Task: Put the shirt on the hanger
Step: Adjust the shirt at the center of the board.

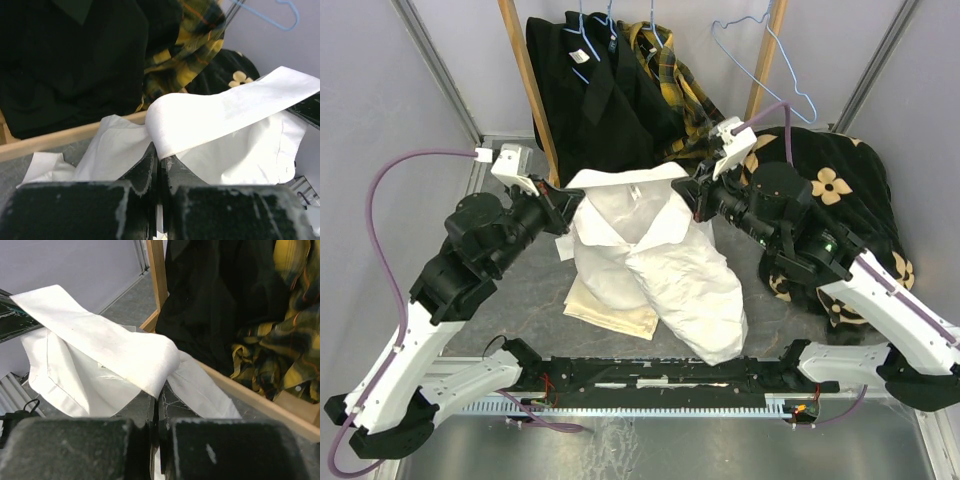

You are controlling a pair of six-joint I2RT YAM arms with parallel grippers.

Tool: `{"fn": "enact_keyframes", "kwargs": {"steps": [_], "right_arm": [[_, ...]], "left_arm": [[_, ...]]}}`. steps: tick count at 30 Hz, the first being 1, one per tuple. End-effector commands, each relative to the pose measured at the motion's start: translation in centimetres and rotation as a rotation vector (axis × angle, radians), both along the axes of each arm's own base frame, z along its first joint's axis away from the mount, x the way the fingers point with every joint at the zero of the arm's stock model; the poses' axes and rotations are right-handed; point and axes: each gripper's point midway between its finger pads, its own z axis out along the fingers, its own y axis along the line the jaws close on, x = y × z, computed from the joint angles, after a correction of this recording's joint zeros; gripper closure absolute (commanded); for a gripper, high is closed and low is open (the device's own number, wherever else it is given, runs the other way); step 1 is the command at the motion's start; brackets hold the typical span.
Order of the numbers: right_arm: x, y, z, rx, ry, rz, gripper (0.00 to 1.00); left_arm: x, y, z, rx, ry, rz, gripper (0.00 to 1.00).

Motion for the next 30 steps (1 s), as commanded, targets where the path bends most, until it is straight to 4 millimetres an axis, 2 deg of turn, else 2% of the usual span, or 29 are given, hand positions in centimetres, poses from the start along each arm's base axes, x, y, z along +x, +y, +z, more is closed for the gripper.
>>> {"fn": "enact_keyframes", "kwargs": {"steps": [1, 10, 11, 17, 21, 30], "right_arm": [[0.7, -2.2, 6.1, 0.019, -0.157, -0.078, 1.00], [0.5, -3.0, 14.4, 0.108, -0.318, -0.092, 1.00], [0.4, -3.1, 15.3, 0.120, -0.336, -0.088, 1.00], [-1.2, -4.5, 20.6, 0.223, -0.452, -0.079, 1.00], [-1.7, -5.0, 22.8, 0.263, -0.521, -0.085, 1.00], [-3.5, -5.8, 28.4, 0.369, -0.642, -0.052, 1.00]], "left_arm": [[0.2, 1.6, 3.7, 0.018, -0.100, 0.052, 0.97], [0.1, 0.4, 11.9, -0.048, -0.251, -0.006, 0.97], [-0.3, 0.6, 13.2, -0.061, -0.274, -0.011, 0.97], [-2.9, 2.4, 17.7, -0.175, -0.383, -0.010, 0.97], [-4.2, 2.9, 20.2, -0.215, -0.435, -0.028, 0.97], [-5.8, 4.0, 24.4, -0.296, -0.535, -0.032, 0.97]]}}
